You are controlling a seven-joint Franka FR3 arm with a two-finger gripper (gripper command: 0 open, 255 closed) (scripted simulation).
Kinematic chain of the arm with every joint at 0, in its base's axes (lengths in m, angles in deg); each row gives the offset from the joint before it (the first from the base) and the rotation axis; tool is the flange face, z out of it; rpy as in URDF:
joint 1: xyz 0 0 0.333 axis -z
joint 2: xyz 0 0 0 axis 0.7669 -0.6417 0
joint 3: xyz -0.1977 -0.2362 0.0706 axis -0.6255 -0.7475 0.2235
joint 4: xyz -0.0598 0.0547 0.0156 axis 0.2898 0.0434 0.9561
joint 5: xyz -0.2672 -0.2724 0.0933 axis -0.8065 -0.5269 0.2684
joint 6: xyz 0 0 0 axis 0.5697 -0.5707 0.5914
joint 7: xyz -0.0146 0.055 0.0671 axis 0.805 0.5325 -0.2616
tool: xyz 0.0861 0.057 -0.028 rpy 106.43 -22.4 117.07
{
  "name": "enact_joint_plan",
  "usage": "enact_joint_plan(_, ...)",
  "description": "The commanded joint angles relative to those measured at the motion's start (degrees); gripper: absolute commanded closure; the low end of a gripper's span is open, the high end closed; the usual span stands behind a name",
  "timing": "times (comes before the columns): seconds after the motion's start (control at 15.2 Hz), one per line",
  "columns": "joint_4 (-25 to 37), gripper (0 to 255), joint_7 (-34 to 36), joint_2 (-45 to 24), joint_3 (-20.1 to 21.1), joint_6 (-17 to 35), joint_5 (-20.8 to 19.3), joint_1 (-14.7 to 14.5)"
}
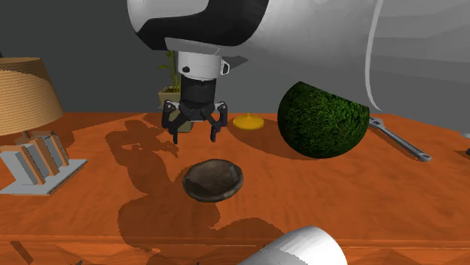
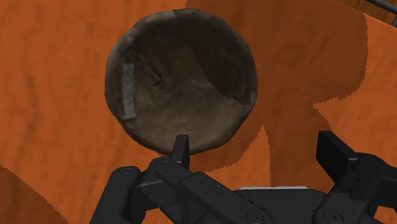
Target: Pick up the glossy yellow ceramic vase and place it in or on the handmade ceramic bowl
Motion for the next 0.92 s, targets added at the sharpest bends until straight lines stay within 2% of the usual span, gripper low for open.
enact_joint_plan(0.0,0.0,0,0.0,0.0,0.0,0.0,0.0,0.0)
enact_joint_plan(0.46,4.8,0,-6.8,-10.9,-5.4,5.6,-5.0,1.9)
enact_joint_plan(0.86,11.3,0,-12.3,-21.2,-9.7,9.5,-7.5,3.0)
